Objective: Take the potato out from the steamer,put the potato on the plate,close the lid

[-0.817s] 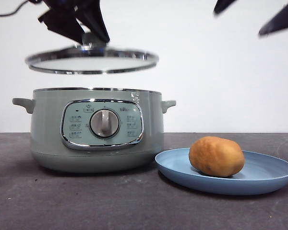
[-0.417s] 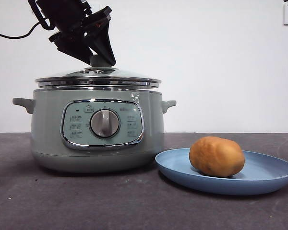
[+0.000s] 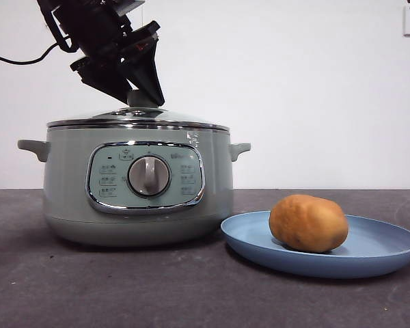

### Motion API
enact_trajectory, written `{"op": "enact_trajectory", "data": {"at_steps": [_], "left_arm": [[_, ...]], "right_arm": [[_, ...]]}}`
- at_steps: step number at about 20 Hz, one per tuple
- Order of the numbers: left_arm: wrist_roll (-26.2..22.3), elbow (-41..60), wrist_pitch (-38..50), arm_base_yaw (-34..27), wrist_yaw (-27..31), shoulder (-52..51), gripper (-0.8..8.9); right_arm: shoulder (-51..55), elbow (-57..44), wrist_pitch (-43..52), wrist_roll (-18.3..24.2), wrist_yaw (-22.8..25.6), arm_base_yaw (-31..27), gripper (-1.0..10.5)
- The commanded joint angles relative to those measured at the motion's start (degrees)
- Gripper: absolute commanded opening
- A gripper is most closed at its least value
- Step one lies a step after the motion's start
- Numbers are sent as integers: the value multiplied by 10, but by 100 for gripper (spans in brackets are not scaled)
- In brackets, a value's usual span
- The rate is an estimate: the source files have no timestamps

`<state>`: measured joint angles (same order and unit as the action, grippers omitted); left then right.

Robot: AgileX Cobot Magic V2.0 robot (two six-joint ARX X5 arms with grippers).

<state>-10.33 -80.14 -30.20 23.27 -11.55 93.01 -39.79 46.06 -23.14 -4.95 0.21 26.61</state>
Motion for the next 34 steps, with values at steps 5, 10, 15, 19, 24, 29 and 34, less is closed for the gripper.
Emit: {"op": "enact_trajectory", "data": {"at_steps": [5, 10, 15, 19, 24, 29, 34], "left_arm": [[2, -9, 6, 1, -4, -1, 511], [2, -9, 1, 1, -5, -11, 511], [4, -9, -45, 1, -4, -86, 511], [13, -9, -151, 1, -6, -183, 507], [25, -9, -295, 1, -25, -296, 497], [31, -9, -361, 1, -59, -349, -21], [31, -9, -374, 1, -68, -352, -5]], "right_arm": [[0, 3, -12, -1, -2, 0, 599], [1, 3, -34, -1, -3, 1, 599], [1, 3, -59, -2, -33, 1, 599], [1, 3, -105, -12, -97, 1, 597], [0, 3, -191, -17, -174, 1, 594], [1, 3, -241, -16, -200, 1, 335], [1, 3, -255, -16, -197, 1, -2]]}}
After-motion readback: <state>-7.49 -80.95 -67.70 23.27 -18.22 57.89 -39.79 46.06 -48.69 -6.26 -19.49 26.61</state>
